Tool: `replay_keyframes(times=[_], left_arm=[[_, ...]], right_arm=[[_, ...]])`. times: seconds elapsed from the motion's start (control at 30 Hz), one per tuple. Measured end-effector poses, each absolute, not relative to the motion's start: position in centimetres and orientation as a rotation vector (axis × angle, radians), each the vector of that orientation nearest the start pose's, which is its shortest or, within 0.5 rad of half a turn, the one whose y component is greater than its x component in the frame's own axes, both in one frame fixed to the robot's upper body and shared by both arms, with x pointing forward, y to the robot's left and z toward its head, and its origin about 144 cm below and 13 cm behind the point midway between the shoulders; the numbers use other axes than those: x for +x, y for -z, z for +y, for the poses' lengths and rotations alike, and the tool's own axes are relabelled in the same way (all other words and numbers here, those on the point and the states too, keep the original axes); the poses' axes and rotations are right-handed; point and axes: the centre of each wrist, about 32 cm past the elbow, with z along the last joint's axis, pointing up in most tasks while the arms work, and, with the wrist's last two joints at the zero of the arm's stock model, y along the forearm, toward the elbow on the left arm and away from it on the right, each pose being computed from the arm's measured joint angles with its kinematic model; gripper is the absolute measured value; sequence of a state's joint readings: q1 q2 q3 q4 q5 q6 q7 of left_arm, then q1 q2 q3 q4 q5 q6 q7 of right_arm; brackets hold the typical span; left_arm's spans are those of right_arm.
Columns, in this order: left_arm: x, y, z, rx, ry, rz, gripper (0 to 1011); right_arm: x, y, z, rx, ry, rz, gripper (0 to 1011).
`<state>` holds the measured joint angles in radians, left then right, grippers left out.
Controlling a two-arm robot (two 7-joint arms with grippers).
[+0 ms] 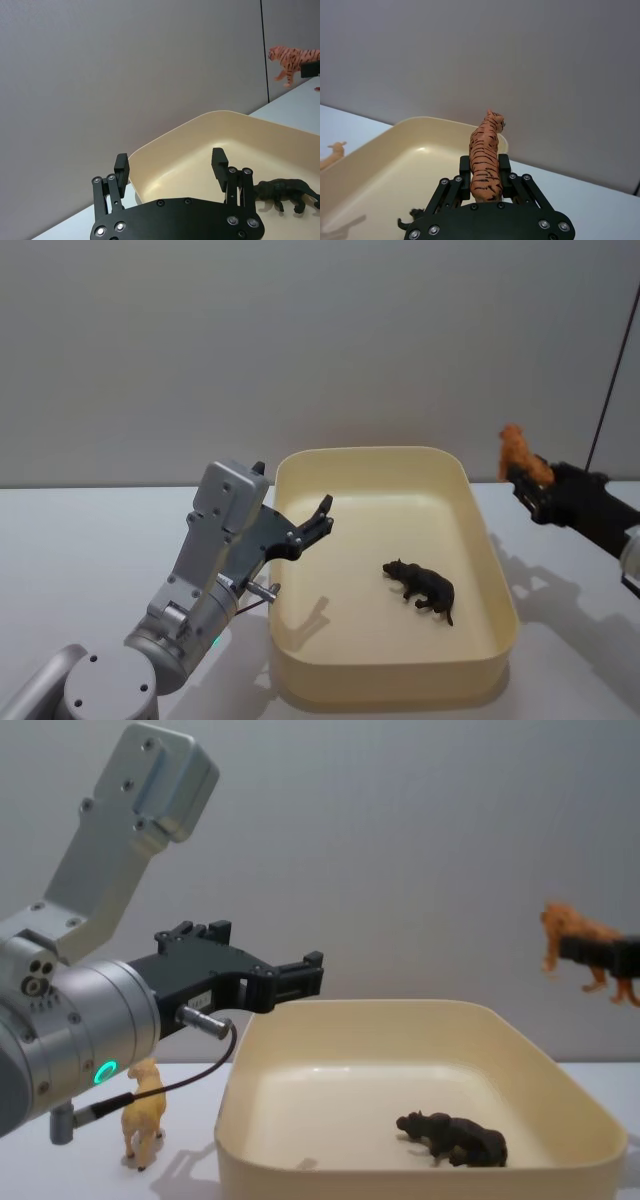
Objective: Pick up the toy alternately with two hands and place it into the central storage box.
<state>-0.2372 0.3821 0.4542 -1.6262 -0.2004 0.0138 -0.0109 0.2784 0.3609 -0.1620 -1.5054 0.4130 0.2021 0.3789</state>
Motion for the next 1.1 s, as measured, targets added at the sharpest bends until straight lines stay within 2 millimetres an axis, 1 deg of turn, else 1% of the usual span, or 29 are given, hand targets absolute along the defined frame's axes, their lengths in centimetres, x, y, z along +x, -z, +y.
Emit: replay_keyframes(times=[0.2, 0.33, 0.53, 0.7, 0.73, 0.8, 0.83, 0.9, 1.0, 1.07, 1.1], left_arm=[[49.2, -120.4, 19.8, 0.061, -1.124, -0.268, 1001], [49.2, -120.4, 19.8, 0.061, -1.124, -0.268, 1001], [49.2, -120.4, 19.8, 0.061, -1.124, -0.268, 1002], [49.2, -120.4, 19.8, 0.061, -1.124, -0.268, 1001], [49.2, -120.4, 19.8, 0.061, -1.124, -0.268, 1002], [49.2, -120.4, 19.8, 0.061, -1.124, -0.268, 1001], [49.2, -120.4, 19.8, 0.061, -1.124, -0.268, 1001], [49.2, -120.4, 19.8, 0.061, -1.124, -0.268, 1001], [49.2, -120.4, 19.8, 0.061, -1.124, -0.268, 1001], [49.2, -120.4, 19.8, 0.061, -1.124, -0.268, 1001], [49.2, -120.4, 19.8, 0.061, -1.124, -0.268, 1001]], right_arm=[[53.5, -123.4, -27.9, -0.009, 0.981, 0.065, 309], [53.7, -123.6, -27.4, -0.020, 0.949, 0.083, 309], [54.3, -123.3, -26.1, -0.072, 0.895, 0.129, 309], [54.9, -122.5, -24.8, -0.123, 0.860, 0.160, 311], [55.1, -122.2, -24.4, -0.140, 0.849, 0.168, 352], [55.3, -122.0, -24.1, -0.154, 0.839, 0.176, 393], [55.4, -121.8, -23.8, -0.166, 0.830, 0.183, 451], [55.6, -121.6, -23.4, -0.182, 0.820, 0.190, 515], [55.7, -121.4, -23.1, -0.194, 0.812, 0.197, 574], [55.8, -121.3, -22.8, -0.205, 0.804, 0.202, 654], [55.9, -121.2, -22.7, -0.209, 0.801, 0.204, 677]])
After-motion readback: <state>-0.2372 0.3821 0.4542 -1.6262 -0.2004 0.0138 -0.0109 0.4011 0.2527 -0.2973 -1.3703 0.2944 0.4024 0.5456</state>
